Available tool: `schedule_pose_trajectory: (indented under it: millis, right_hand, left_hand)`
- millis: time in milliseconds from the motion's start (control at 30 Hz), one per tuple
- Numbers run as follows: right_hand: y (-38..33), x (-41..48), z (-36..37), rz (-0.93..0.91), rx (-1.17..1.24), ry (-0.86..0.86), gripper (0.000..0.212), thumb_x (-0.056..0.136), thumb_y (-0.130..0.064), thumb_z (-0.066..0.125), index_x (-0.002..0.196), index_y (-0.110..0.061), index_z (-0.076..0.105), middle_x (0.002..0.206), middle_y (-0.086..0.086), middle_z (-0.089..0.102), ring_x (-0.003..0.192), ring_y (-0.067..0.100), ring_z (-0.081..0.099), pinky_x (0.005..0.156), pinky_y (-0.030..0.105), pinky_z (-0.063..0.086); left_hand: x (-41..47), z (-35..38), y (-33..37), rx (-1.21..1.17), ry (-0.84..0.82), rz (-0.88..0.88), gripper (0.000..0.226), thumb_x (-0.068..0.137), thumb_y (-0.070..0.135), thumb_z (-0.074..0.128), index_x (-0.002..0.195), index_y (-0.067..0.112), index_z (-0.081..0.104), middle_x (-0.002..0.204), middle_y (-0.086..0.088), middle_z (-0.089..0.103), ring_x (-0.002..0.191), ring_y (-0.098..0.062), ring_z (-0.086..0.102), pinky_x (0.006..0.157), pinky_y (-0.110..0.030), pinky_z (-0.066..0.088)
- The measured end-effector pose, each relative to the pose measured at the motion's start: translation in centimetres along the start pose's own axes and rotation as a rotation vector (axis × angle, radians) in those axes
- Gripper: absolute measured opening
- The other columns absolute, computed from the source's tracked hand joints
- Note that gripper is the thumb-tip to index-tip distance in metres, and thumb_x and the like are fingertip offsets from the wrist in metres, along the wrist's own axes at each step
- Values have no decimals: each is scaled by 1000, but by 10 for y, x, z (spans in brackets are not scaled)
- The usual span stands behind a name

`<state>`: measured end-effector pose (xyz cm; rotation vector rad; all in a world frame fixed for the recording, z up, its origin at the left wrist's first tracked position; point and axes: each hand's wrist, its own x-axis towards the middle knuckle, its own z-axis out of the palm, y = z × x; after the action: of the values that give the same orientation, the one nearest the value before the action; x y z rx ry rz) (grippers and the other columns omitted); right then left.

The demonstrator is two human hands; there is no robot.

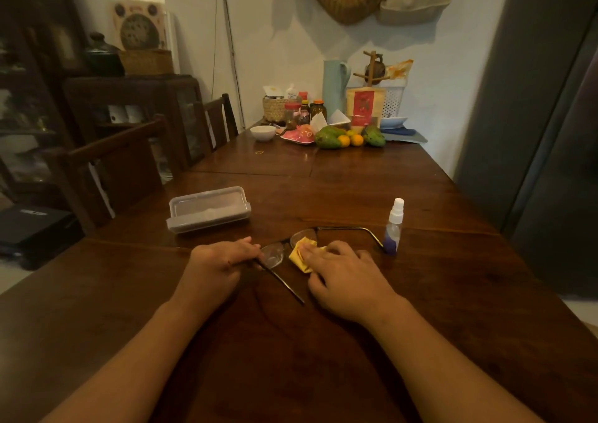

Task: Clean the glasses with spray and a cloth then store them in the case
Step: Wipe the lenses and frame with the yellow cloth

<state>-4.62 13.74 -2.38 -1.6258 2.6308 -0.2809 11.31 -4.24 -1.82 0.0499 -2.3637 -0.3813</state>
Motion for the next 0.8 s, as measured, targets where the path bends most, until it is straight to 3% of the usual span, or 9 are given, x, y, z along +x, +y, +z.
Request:
schedule_pose_trajectory:
  millis: [233, 400, 567, 700, 800]
  right_hand:
    - [3, 1, 4, 46, 38, 68, 65, 97, -48, 33, 157, -36, 10, 165, -16, 10, 144, 16, 17, 110, 52, 24]
    - [7, 3, 2, -28, 84, 60, 60, 98, -45, 38, 155, -40, 21, 161, -18, 24, 139, 12, 24, 107, 49, 29]
    - [8, 2, 2, 94, 44, 103, 60, 95, -51, 38, 153, -38, 27, 160, -18, 27, 142, 15, 22, 107, 56, 28]
    - [6, 3, 4, 20, 91, 76, 64, 96, -44, 40, 156, -39, 17, 163, -17, 19, 145, 17, 16, 110, 54, 24]
    - [9, 4, 2, -14, 110, 53, 63, 95, -44, 44, 154, -40, 23, 160, -13, 30, 143, 16, 20, 108, 49, 27]
  left_hand:
    - [1, 5, -1, -54, 33, -25, 41, 64, -20, 78, 93, 9, 77, 97, -12, 76, 99, -22, 71, 85, -36, 57]
    - [-1, 5, -2, -98, 38, -64, 37, 64, -16, 81, 92, 7, 78, 96, -15, 76, 98, -24, 72, 81, -48, 60]
    - [1, 3, 4, -170, 28, -70, 36, 65, -10, 84, 92, 13, 77, 97, -11, 76, 100, -20, 71, 87, -37, 57]
    - [2, 4, 4, -185, 9, -62, 35, 64, -13, 83, 91, 9, 78, 96, -7, 75, 100, -19, 71, 88, -31, 56]
    - [1, 4, 4, -174, 8, -86, 32, 63, -9, 84, 92, 3, 77, 96, -12, 75, 99, -23, 71, 88, -31, 56]
